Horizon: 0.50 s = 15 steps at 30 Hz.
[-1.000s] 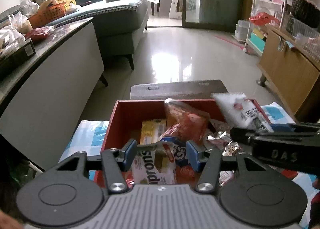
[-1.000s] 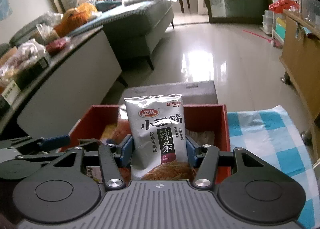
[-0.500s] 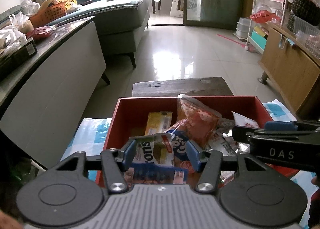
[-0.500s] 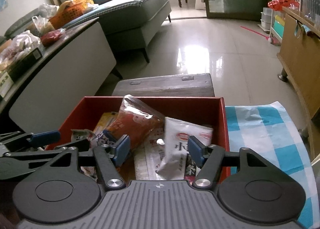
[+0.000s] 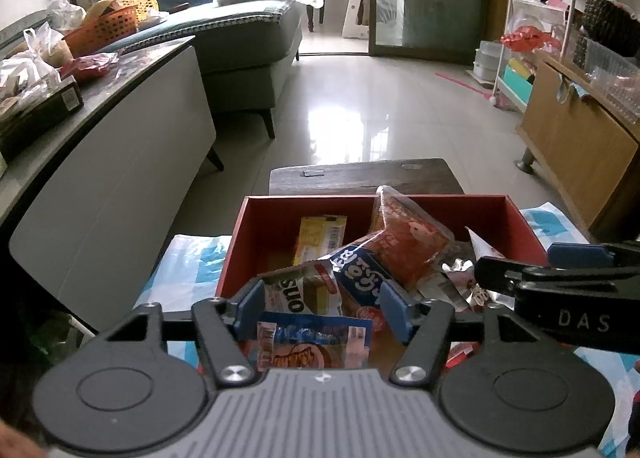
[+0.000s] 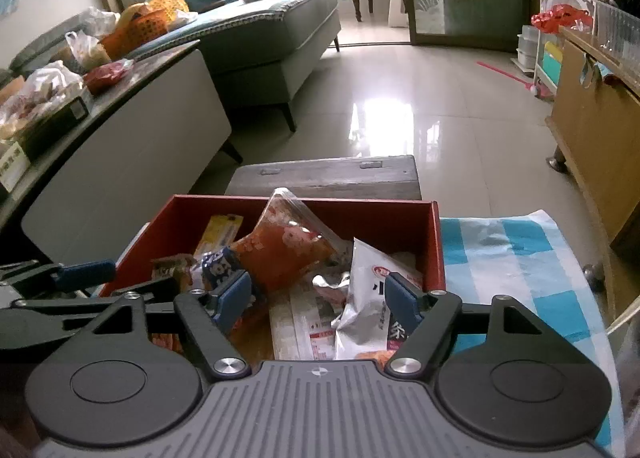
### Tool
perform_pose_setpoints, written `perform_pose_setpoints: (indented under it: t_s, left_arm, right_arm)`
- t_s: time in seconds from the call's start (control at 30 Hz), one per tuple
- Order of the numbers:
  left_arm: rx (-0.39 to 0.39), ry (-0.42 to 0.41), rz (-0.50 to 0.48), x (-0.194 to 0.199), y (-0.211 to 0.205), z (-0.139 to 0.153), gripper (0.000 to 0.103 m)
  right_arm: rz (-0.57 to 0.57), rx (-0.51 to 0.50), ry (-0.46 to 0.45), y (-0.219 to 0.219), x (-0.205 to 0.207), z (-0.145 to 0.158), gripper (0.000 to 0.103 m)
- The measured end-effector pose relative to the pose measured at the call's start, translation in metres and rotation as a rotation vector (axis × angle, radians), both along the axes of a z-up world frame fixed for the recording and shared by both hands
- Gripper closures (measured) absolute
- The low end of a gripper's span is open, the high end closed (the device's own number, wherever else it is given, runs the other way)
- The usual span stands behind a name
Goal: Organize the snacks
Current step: 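Lower both packs into the red box and open both tools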
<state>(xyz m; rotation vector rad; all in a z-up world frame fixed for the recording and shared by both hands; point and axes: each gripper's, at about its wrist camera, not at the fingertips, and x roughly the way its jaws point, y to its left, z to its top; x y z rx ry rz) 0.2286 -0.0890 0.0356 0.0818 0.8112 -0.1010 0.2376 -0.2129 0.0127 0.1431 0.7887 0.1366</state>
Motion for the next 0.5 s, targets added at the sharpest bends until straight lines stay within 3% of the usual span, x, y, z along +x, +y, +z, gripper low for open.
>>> perform_pose_setpoints:
  t_s: [0.5]
  left_arm:
    - [0.004,0.002,0.011,-0.024,0.007,0.005,0.037]
  right_arm:
    - [-0.015,-0.026,0.011,0.005,-0.028,0.007,0.014]
